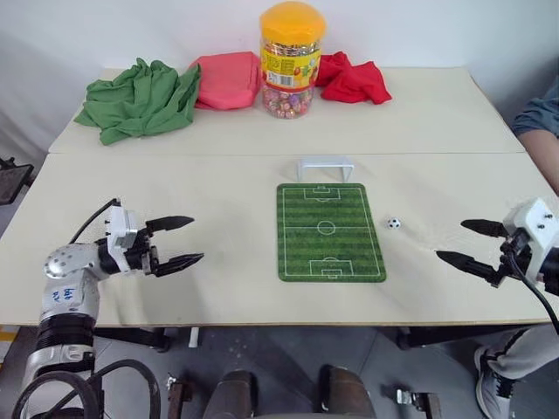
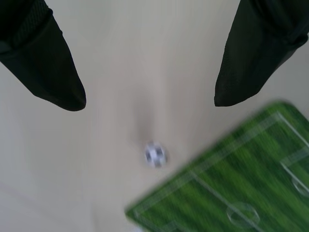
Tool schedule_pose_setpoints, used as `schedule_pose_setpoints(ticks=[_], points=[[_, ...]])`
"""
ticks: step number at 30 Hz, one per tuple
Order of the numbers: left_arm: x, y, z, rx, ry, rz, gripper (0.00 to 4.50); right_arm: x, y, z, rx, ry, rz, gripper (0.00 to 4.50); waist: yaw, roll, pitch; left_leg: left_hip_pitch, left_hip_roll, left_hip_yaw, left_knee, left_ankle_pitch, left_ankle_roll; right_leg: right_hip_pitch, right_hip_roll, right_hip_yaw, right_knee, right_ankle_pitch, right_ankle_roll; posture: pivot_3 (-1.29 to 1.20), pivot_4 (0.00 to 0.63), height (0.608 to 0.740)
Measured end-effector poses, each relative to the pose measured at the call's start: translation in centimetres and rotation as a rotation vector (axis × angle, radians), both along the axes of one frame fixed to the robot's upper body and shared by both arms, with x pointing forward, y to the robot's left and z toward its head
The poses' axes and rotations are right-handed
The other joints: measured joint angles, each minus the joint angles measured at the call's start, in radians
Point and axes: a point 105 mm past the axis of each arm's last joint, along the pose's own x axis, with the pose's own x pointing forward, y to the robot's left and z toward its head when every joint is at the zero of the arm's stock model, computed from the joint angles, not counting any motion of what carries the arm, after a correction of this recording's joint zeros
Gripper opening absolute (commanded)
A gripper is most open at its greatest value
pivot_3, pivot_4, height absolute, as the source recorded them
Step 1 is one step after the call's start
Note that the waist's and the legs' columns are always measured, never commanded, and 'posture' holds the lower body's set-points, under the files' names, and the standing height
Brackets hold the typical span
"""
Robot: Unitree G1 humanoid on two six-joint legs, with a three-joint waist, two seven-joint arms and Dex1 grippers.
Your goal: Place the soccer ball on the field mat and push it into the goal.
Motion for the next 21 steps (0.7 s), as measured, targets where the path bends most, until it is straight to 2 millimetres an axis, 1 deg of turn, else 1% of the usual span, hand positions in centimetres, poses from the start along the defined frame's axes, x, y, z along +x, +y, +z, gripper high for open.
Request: schedule_pose_setpoints(ticks=[2,4,6,7,8,11,13,15,19,21], points=[[-0.2,-0.9,0.2,-0.027,-0.022,-0.045,4.5,1.0,1.1,0.6,-0.016,-0.019,0.028,4.49,-0.003,0.0,0.0,0.0,0.001,0.0,0.0,0.0,0.0,0.0,0.0,0.0,0.0,0.0,0.0,0.0,0.15,0.74],[-0.4,-1.3,0.1,-0.023,-0.034,-0.07,4.5,2.5,1.5,0.5,-0.021,-0.014,0.031,4.49,-0.006,-0.001,0.0,0.0,0.001,0.0,0.0,0.0,0.0,-0.001,0.001,0.0,0.0,0.0,0.0,0.0,0.15,0.74],[-0.8,-1.8,-0.2,-0.012,-0.046,-0.098,4.5,4.1,1.9,-0.6,-0.034,0.021,0.032,4.49,-0.003,-0.001,0.0,-0.001,0.001,0.0,0.0,0.0,0.0,-0.001,0.001,0.0,0.0,0.0,0.0,0.0,0.15,0.74],[-0.8,-1.9,-0.2,-0.011,-0.046,-0.102,4.5,4.3,1.9,-0.8,-0.037,0.03,0.03,4.49,-0.003,-0.001,0.0,-0.001,0.001,0.0,0.0,0.0,0.0,-0.002,0.001,0.0,0.0,0.0,0.0,0.0,0.15,0.74],[-1.1,-2.0,-0.5,-0.004,-0.047,-0.108,4.5,5.2,2.2,-1.3,-0.033,0.041,0.033,4.49,-0.003,-0.001,0.0,-0.001,0.001,0.0,0.0,0.0,0.0,-0.002,0.001,0.0,0.0,0.0,0.0,0.0,0.15,0.74],[-1.8,-2.4,-1.2,0.01,-0.041,-0.136,4.5,6.6,2.5,-2.2,-0.029,0.064,0.042,4.49,0.0,-0.001,0.0,-0.003,0.0,0.0,0.0,0.0,0.0,-0.003,0.001,0.0,0.0,0.0,0.0,0.0,0.15,0.74],[-2.0,-2.6,-1.4,0.015,-0.037,-0.144,4.5,7.2,2.8,-2.9,-0.028,0.084,0.059,4.49,0.0,-0.001,0.0,-0.003,0.0,0.0,0.0,0.0,0.0,-0.003,0.001,0.0,0.0,0.0,0.0,0.0,0.15,0.74],[-2.3,-2.8,-1.4,0.024,-0.046,-0.155,4.5,7.7,3.5,-3.6,-0.016,0.113,0.09,4.49,-0.003,-0.001,0.0,-0.003,0.001,0.0,0.0,0.0,0.0,-0.003,0.001,0.0,0.0,0.0,0.0,0.0,0.15,0.74],[-2.7,-2.9,-1.4,0.028,-0.047,-0.159,4.5,7.9,4.3,-4.7,-0.012,0.153,0.133,4.49,-0.003,-0.001,0.0,-0.003,0.001,0.0,0.0,0.0,0.0,-0.004,0.001,0.0,0.0,0.0,0.0,0.0,0.15,0.74],[-2.8,-2.8,-1.6,0.027,-0.037,-0.151,4.5,8.2,4.4,-5.0,-0.018,0.164,0.132,4.1,-0.004,0.0,0.0,-0.003,0.001,0.0,0.0,0.0,0.0,-0.004,0.001,0.0,0.0,0.0,0.0,0.0,0.15,0.74]])
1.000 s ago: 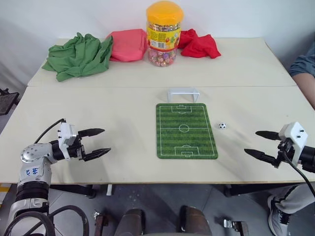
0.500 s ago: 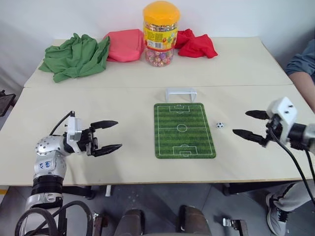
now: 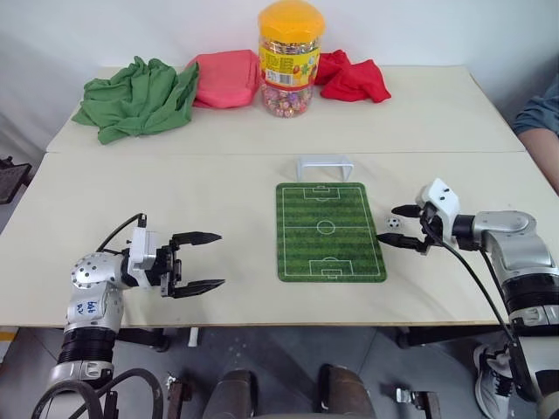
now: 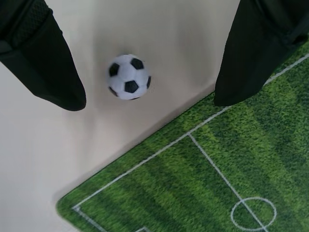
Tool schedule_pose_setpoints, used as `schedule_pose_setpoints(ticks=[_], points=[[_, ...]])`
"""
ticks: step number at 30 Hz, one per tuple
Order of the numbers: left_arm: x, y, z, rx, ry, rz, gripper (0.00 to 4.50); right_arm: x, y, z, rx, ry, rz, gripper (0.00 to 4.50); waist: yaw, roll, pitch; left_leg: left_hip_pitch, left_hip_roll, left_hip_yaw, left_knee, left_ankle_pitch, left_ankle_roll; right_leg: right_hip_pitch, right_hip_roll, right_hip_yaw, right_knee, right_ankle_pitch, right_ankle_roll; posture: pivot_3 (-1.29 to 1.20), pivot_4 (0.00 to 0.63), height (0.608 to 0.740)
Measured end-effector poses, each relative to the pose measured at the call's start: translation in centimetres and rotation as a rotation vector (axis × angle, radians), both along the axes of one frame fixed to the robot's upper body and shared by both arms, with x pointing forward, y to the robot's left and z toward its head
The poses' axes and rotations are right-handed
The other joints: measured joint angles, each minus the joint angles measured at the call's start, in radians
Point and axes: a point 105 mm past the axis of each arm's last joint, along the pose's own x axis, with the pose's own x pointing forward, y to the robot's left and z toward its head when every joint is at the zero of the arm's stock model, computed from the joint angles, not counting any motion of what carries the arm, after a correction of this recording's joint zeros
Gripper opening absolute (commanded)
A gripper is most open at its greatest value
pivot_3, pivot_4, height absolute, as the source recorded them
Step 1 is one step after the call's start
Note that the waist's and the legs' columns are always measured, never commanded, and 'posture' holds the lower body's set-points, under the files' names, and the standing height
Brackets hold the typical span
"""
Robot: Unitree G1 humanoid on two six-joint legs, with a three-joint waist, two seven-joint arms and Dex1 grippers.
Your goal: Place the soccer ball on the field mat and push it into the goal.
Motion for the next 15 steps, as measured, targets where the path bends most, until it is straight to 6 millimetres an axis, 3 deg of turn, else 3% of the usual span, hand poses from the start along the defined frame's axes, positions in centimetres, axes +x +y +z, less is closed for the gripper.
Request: schedule_pose_setpoints(ticks=[10,15], points=[[-0.4,0.1,0.3,0.009,-0.013,0.014,4.5,0.3,-0.5,-0.3,-0.008,-0.038,-0.005,0.86,0.0,0.0,0.0,0.0,0.0,0.0,0.001,0.0,0.0,0.0,0.0,0.0,0.0,0.0,0.0,0.0,0.15,0.74],[-0.4,0.1,0.5,0.013,-0.019,0.016,4.5,0.5,-0.9,0.0,0.005,-0.057,-0.025,0.86,-0.001,0.0,0.0,0.0,0.0,0.0,0.001,0.0,0.0,0.0,0.0,0.0,0.0,0.0,0.0,0.0,0.15,0.74]])
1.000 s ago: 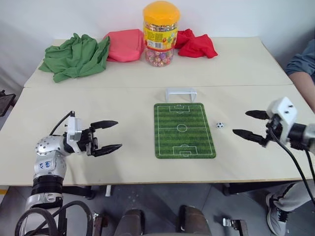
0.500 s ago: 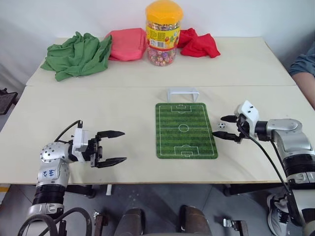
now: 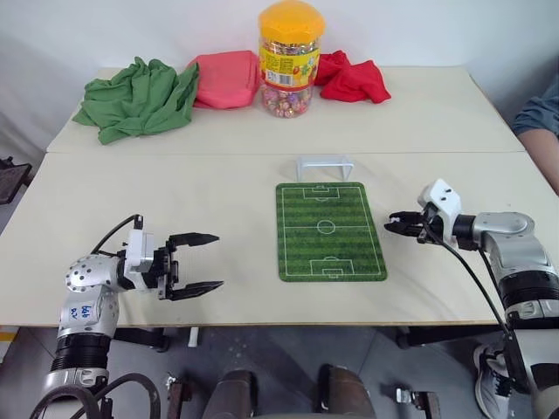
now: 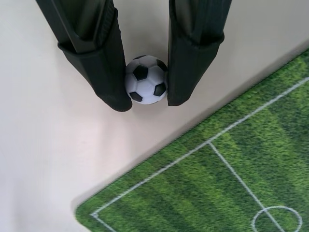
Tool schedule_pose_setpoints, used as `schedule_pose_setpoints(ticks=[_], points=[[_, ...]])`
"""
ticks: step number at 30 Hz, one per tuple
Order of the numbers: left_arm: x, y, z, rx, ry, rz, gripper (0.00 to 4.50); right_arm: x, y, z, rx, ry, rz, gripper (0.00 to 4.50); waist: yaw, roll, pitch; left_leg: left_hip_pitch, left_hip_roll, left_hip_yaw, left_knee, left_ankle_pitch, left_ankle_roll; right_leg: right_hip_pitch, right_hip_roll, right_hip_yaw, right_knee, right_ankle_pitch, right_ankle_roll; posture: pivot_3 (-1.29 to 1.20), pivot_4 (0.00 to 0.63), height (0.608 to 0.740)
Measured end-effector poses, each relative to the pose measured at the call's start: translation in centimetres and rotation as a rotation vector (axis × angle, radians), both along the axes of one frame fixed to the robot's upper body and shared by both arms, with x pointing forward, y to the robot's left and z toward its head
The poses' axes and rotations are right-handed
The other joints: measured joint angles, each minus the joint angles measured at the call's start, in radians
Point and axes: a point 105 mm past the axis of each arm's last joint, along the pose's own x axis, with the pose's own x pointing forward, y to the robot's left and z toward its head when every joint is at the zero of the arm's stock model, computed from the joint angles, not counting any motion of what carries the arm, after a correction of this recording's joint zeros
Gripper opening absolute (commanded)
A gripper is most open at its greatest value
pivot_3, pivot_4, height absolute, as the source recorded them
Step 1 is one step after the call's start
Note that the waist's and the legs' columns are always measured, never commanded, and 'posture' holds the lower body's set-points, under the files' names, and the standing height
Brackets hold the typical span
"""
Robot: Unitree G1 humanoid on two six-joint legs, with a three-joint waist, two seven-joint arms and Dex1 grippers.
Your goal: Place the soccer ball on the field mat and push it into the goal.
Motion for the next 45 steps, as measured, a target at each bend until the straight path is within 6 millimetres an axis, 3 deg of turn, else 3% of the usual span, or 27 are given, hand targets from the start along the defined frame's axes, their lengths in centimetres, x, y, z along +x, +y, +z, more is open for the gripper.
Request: schedule_pose_setpoints(ticks=[3,5,7,10,17,23,32,45], points=[[0.0,0.0,0.1,-0.001,0.001,-0.002,4.5,0.0,0.5,1.2,-0.005,-0.035,0.019,0.86,-0.001,0.001,0.001,0.0,0.0,0.0,0.0,0.0,0.0,-0.001,0.0,0.0,0.0,0.0,0.0,0.0,0.15,0.74],[0.1,-0.2,0.3,-0.001,-0.004,-0.009,4.5,0.0,1.6,3.5,-0.008,-0.099,0.047,0.86,-0.001,0.002,0.001,-0.001,0.0,0.0,0.0,0.0,0.0,-0.002,0.0,0.0,0.001,0.0,0.0,0.0,0.15,0.74],[0.3,-0.3,0.6,-0.001,-0.016,-0.011,4.5,-0.6,3.1,6.2,-0.012,-0.155,0.085,0.86,-0.001,0.002,0.001,-0.001,0.001,0.0,0.0,0.0,0.0,-0.002,0.001,0.0,0.001,0.0,0.0,0.0,0.15,0.74],[0.4,-0.5,0.7,-0.004,-0.023,-0.006,4.5,-2.1,6.0,7.9,0.003,-0.168,0.151,0.86,0.002,0.002,0.001,-0.001,0.002,0.0,0.0,-0.001,-0.001,-0.002,0.002,0.0,0.001,0.0,0.0,0.0,0.15,0.74],[-0.7,-0.9,0.0,0.003,-0.02,-0.014,4.5,-6.4,11.2,3.7,-0.115,0.06,0.405,0.86,0.005,0.002,0.001,-0.002,0.002,0.0,0.002,-0.002,-0.001,-0.002,0.002,0.001,0.001,0.0,0.0,0.0,0.15,0.74],[-1.1,-1.5,-0.6,0.003,-0.006,-0.034,4.5,-7.8,13.0,1.9,-0.189,0.111,0.555,0.86,0.006,0.002,0.001,-0.002,0.002,0.0,0.002,-0.002,-0.001,-0.002,0.002,0.001,0.001,0.0,0.0,0.0,0.15,0.74],[-1.4,-1.8,-0.8,-0.001,-0.054,-0.048,4.5,-6.7,14.4,0.1,-0.21,0.124,0.61,0.86,0.003,0.002,0.001,-0.002,0.002,0.0,0.003,-0.002,-0.001,-0.003,0.002,0.001,0.001,0.0,0.0,0.0,0.15,0.74],[-2.5,-0.6,-3.6,0.107,0.013,-0.068,4.5,-6.7,13.3,-0.8,-0.244,0.155,0.626,0.86,0.004,0.002,0.001,-0.002,0.002,0.0,0.003,-0.002,-0.001,-0.003,0.002,0.001,0.001,0.0,0.0,0.0,0.15,0.74]])
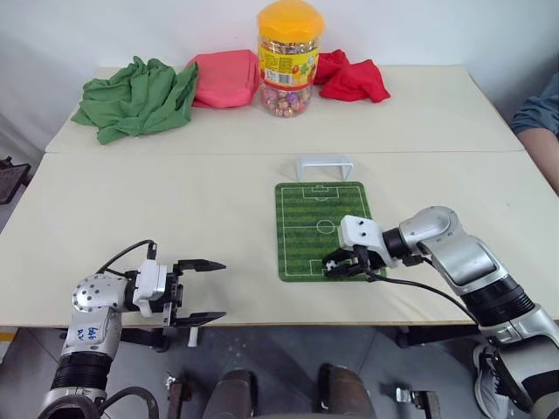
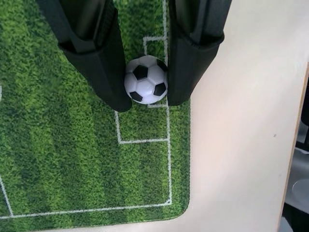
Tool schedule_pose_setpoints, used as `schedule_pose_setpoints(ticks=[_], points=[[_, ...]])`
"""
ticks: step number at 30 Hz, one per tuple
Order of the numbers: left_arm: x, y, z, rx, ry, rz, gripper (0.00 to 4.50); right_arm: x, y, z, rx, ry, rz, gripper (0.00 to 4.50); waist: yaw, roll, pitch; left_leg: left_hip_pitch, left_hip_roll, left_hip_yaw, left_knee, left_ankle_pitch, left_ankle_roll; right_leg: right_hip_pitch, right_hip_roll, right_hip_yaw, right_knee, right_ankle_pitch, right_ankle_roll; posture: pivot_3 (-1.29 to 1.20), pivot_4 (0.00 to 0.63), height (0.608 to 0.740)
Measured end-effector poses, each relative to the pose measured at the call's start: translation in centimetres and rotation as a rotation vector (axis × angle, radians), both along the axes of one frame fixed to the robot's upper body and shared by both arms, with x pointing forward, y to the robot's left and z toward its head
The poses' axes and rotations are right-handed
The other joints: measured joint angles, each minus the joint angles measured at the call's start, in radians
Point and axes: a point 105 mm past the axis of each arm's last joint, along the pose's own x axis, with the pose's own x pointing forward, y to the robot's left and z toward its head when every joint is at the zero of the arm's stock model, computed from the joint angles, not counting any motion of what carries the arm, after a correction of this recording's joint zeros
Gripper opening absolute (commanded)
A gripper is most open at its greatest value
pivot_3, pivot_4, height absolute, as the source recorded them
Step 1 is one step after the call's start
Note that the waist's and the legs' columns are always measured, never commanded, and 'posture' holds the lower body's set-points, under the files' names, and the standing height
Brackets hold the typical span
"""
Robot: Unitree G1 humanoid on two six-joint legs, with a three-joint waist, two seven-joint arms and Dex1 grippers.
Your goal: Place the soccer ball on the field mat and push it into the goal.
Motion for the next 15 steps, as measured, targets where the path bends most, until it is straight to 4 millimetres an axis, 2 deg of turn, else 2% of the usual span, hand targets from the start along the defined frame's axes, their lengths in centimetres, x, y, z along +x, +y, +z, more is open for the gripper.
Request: schedule_pose_setpoints(ticks=[9,15], points=[[0.36,-0.17,0.27,-0.003,-0.014,0.007,4.5,-0.03,-0.02,-0.08,0.001,0.0,0.003,0.86,-0.001,0.0,0.0,0.0,0.0,0.0,0.0,0.0,0.0,0.0,0.0,0.0,0.0,0.0,0.0,0.0,0.15,0.74],[0.48,-0.16,0.32,-0.006,-0.016,0.018,4.5,-0.14,0.01,-0.06,0.0,0.004,0.012,2.79,-0.001,0.0,0.0,0.0,0.0,0.0,0.0,0.0,0.0,0.0,0.0,0.0,0.0,0.0,0.0,0.0,0.15,0.74]])
